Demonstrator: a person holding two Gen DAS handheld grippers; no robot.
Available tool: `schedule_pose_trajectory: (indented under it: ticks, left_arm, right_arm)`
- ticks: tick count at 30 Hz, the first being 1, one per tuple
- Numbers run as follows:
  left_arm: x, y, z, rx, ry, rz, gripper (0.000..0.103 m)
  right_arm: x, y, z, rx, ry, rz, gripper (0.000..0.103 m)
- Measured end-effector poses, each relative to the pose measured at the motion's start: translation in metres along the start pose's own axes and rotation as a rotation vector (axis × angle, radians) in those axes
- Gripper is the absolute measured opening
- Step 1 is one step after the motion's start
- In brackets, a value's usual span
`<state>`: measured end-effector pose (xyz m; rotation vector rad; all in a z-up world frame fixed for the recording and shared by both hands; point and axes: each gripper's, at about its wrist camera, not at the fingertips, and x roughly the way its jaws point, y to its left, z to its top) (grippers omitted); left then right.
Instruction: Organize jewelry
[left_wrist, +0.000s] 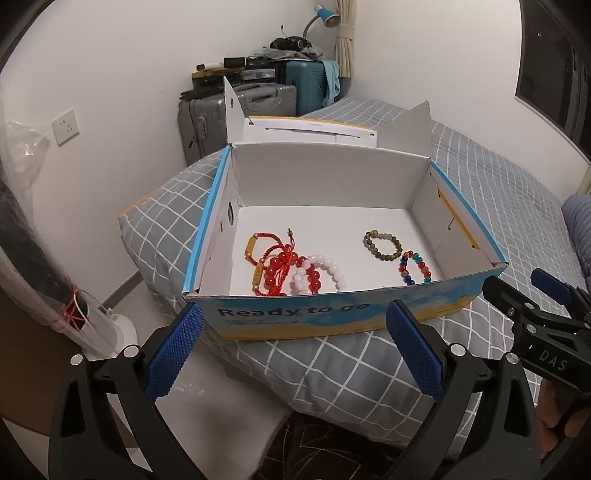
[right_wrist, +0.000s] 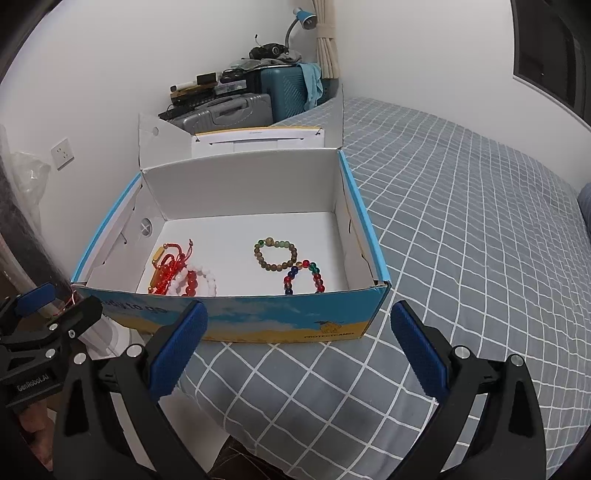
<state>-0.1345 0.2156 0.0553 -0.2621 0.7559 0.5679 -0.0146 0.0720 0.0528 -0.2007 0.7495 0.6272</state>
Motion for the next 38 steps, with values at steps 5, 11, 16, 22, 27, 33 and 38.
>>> schedule_pose_trajectory:
  ticks: [5,11,16,22,27,33,38]
  left_arm:
    - [-0.0005,-0.0016,-0.0007,-0.001,0.0,0.005,0.097]
    - [0.0001,-0.0049,0.0024,0.02,0.002,0.025,0.097]
    - [-0.001,-0.0085,0.0023,0.034,-0.006,0.025,0.097]
    - [-0.0015,-0.0093,0.0023,0.034,-0.011,0.028,0.097]
    - [-0.0025,-0.0093,0.0028,0.024,-0.017,0.03,0.097]
    - [0.0028,-0.0083,0.0034,0.013,0.017,0.013,0.097]
    - [0.0032,-0.0088,0.0017,0.009,0.016,0.029,0.097]
  right_arm:
    - [0.0023,-0.0018,0.0017,0.001,0.008,-0.008,0.095]
    - [0.0025,-0.0038,0.0029,0.002,0.009,-0.016,0.095]
    - [0.0033,-0.0031,0.0028,0.005,0.011,-0.014,0.095]
    - [0.0029,-0.002,0.0021,0.002,0.012,-0.014,0.095]
    - [0.0035,-0.0013,0.0016,0.001,0.015,-0.014,0.095]
    - [0.0033,-0.0005,0.0009,0.003,0.015,-0.013,0.095]
    - [0.0034,0.0006,0.0005,0.002,0.016,-0.009,0.095]
